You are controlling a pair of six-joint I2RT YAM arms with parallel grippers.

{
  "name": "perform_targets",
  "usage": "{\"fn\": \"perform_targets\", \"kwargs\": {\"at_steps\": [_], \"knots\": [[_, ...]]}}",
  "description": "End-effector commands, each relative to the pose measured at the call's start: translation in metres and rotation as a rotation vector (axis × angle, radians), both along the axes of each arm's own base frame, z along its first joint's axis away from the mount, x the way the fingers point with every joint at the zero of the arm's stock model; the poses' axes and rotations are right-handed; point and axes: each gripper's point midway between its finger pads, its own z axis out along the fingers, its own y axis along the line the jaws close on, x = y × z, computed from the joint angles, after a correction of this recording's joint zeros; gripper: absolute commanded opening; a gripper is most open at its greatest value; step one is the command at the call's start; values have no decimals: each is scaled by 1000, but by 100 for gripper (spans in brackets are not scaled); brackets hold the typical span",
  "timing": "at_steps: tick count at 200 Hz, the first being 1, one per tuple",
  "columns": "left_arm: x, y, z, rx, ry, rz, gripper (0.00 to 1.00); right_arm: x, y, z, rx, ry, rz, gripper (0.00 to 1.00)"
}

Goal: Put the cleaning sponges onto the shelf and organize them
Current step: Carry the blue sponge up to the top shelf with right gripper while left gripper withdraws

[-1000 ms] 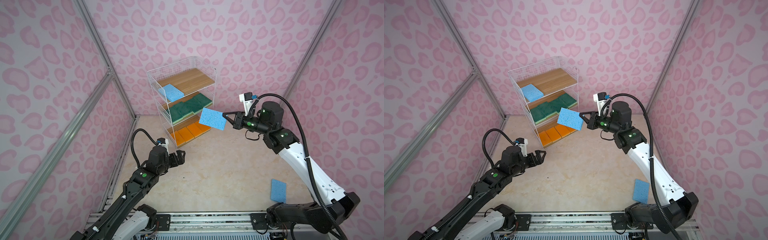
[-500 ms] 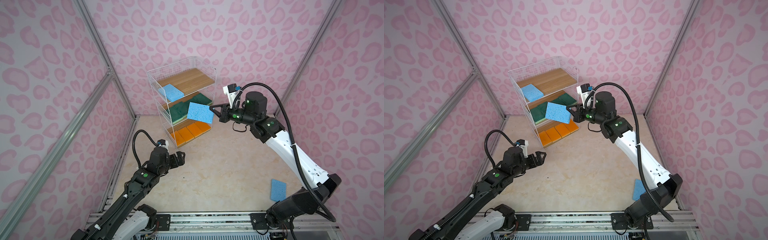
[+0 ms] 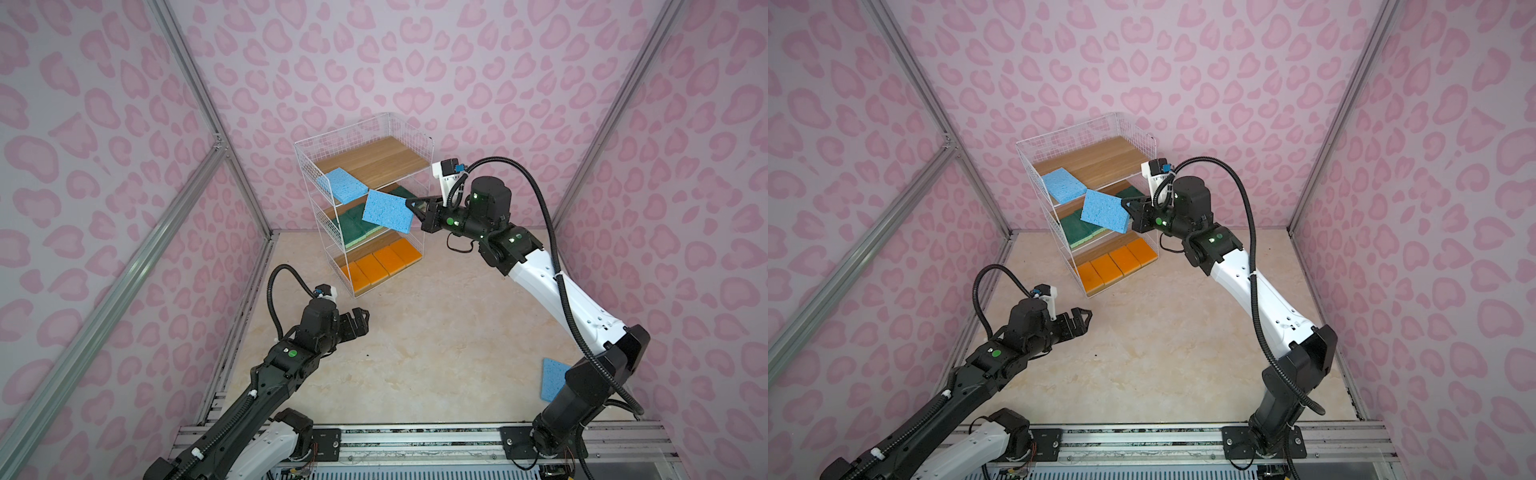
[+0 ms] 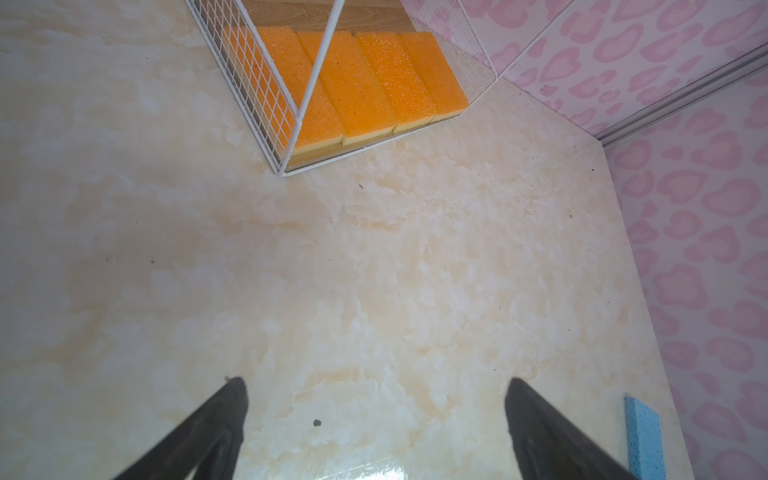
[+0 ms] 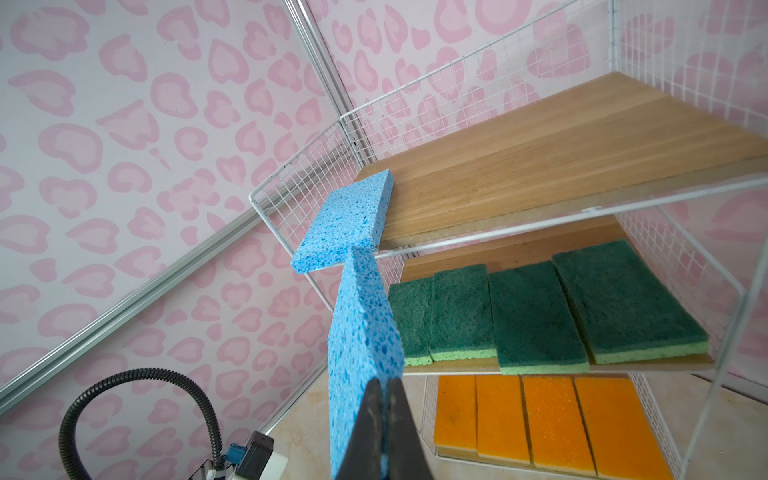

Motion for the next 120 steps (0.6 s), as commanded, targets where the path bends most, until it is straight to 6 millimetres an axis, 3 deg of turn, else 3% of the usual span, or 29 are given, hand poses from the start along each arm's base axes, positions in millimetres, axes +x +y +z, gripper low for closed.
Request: {"fn": "perform_targets", "kwargs": {"at_steps": [1, 58, 120], "knots": [[2, 1, 3, -5, -14, 11, 97, 4, 8, 9, 41, -25, 15, 0], [4, 1, -1, -5, -4, 16, 98, 2, 24, 7, 65, -11, 73, 0], [5, 0, 0, -13, -7, 17, 98, -6, 9, 23, 76, -32, 51, 0]]}}
